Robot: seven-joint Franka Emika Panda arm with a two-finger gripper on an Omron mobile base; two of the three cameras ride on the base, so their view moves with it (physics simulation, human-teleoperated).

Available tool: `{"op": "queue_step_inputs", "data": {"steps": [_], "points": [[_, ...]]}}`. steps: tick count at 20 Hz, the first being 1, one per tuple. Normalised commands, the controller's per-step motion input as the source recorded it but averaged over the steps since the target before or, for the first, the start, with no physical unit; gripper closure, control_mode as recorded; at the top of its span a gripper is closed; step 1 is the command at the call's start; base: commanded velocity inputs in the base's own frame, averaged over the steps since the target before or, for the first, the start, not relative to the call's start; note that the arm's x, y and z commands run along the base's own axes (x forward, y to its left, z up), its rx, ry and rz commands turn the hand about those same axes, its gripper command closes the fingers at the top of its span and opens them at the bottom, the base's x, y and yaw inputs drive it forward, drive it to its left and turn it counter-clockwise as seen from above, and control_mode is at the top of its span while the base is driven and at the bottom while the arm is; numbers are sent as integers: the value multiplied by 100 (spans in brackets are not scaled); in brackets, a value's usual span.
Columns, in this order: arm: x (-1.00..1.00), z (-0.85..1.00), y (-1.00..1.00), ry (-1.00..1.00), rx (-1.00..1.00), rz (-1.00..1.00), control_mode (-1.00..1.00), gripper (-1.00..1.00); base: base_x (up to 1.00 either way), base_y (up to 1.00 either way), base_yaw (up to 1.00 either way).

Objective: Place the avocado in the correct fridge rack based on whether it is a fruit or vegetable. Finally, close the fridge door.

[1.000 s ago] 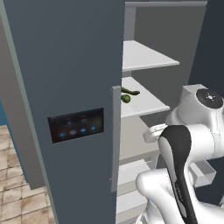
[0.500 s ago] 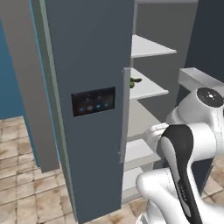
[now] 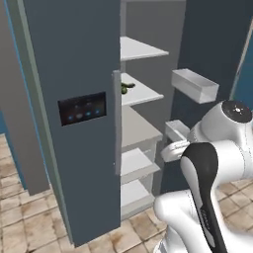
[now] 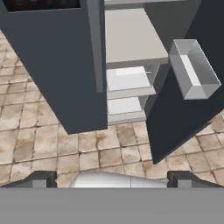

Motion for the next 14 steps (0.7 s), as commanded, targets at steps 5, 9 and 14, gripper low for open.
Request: {"op": "queue_step_inputs", "data": {"steps": [5,9,14], "points": [[0,0,0,0,0,0,100,-100,-45,31,-74],[0,0,0,0,0,0,100,-100,44,100,-29],[0,0,0,0,0,0,100,-100,14,83,-45]]}}
